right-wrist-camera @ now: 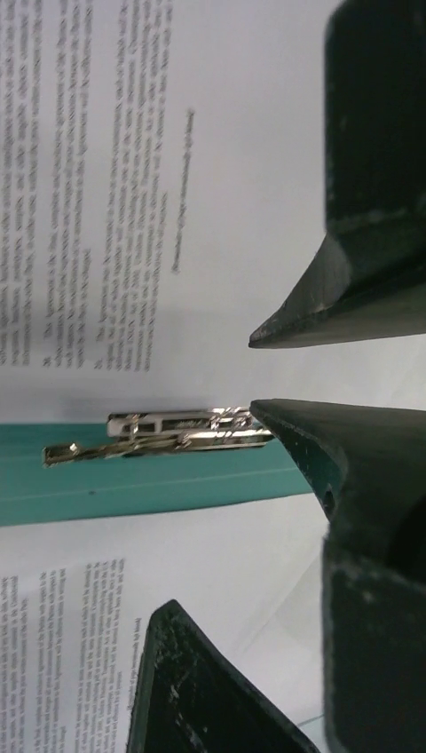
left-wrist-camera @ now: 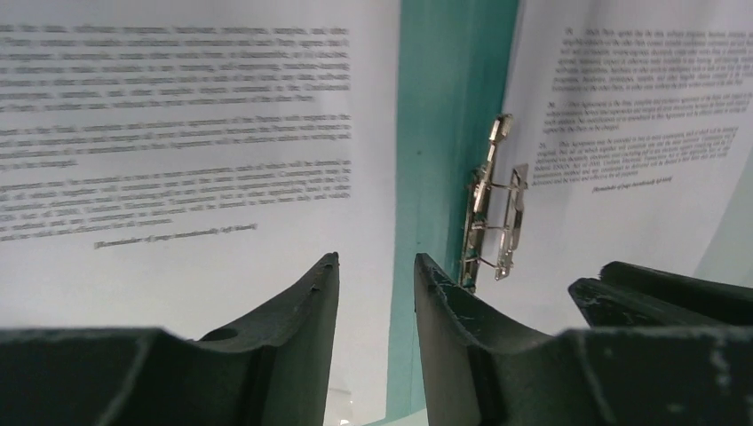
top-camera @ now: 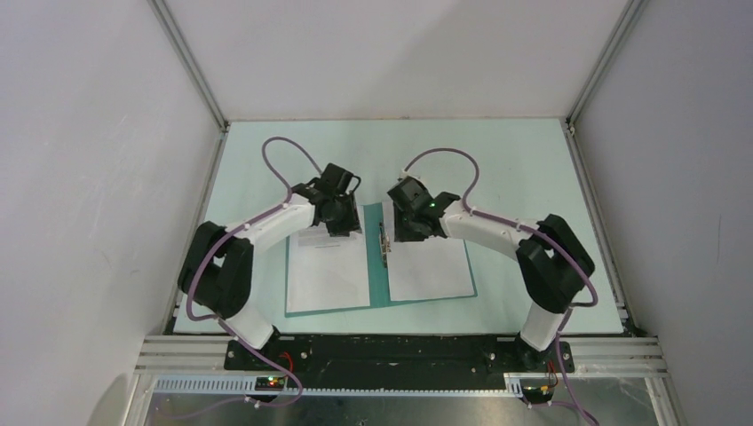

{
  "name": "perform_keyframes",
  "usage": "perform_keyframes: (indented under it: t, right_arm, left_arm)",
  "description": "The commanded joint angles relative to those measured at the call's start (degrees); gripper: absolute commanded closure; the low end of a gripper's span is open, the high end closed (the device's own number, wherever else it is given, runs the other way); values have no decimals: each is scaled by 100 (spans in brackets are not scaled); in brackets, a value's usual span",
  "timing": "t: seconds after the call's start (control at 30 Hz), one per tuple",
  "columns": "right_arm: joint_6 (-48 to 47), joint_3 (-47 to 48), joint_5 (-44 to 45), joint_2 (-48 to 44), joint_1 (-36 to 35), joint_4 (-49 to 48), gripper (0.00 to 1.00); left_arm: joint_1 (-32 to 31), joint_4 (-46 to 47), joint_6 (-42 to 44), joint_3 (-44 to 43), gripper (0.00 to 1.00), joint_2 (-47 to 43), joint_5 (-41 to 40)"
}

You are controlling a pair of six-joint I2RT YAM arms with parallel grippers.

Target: Put the files into the folder

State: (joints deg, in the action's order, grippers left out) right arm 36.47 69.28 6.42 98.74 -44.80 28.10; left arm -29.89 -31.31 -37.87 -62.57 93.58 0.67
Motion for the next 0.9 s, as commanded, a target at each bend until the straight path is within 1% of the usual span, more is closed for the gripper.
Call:
perform_keyframes:
  t: [0.0, 0.07, 0.13, 0.2, 0.33, 0.57, 0.87]
  right_arm:
    - [120, 630, 458, 435, -217, 8, 71]
    - [109, 780, 500, 691, -292, 43, 73]
    - [102, 886, 570, 803, -353, 78, 73]
    - [98, 935, 586, 873, -376, 67, 74]
    - [70, 1025, 587, 976, -407, 91, 74]
    - [3, 1216, 613, 1157, -407, 180, 74]
    - [-15, 1308, 646, 1345, -403, 262, 75]
  left_arm:
    - [259, 94, -404, 200, 57, -377, -38]
    - [316, 154, -543, 373, 56, -435, -43]
    - [389, 268, -762, 545, 53, -484, -47]
    - [471, 454, -943, 772, 46, -545, -40]
    - [562, 768, -1128, 1143, 39, -677, -45]
    - [642, 869, -1221, 1282, 38, -589, -44]
    - [753, 899, -1241, 1326, 38, -489, -28]
